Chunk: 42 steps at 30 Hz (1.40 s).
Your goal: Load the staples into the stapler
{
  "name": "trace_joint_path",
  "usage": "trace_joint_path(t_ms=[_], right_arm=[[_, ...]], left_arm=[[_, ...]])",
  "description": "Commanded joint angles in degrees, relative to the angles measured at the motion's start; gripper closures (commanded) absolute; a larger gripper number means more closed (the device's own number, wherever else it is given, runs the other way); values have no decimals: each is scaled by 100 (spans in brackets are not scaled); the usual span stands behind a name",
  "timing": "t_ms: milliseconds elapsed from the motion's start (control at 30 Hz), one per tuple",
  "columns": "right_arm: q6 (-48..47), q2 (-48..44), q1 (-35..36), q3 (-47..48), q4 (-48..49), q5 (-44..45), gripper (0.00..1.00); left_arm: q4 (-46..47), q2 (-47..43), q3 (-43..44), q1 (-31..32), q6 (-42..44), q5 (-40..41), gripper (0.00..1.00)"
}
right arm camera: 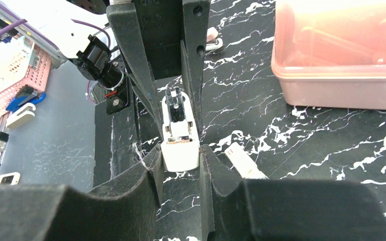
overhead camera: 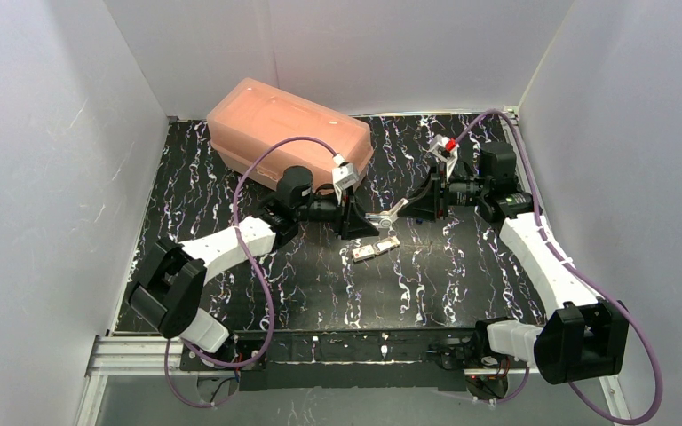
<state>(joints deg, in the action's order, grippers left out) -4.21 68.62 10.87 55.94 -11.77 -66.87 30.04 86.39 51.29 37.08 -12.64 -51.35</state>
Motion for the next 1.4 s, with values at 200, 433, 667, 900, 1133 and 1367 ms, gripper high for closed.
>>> trace_joint_path(t_ms=[200,433,667,900,1133,1367], right_arm=[[-1127,-415,-199,206,-574,192,99],[-1590,-398,-32,268,-895,196,99],[-2893,-209,474,65,-1747,659,99],[-3553,-48,1372,-665,-1388,1163,99],[-3962,214,1965,-1332,-685,1504,99],[-4358,370,2034,-1733,-266,1621,98]], left_arm=[[-363,-288,-581,-148,702,160,39],[-802,-361,-471,-148,1135,221,17],[-2830,-650,166,-402,2141,88,6],[-5248,-1427,472,-984,3123,310,2],[-5708,-2194,181,-1709,3383,463,1],[-5392,-2267,-89,-2020,3400,515,2]])
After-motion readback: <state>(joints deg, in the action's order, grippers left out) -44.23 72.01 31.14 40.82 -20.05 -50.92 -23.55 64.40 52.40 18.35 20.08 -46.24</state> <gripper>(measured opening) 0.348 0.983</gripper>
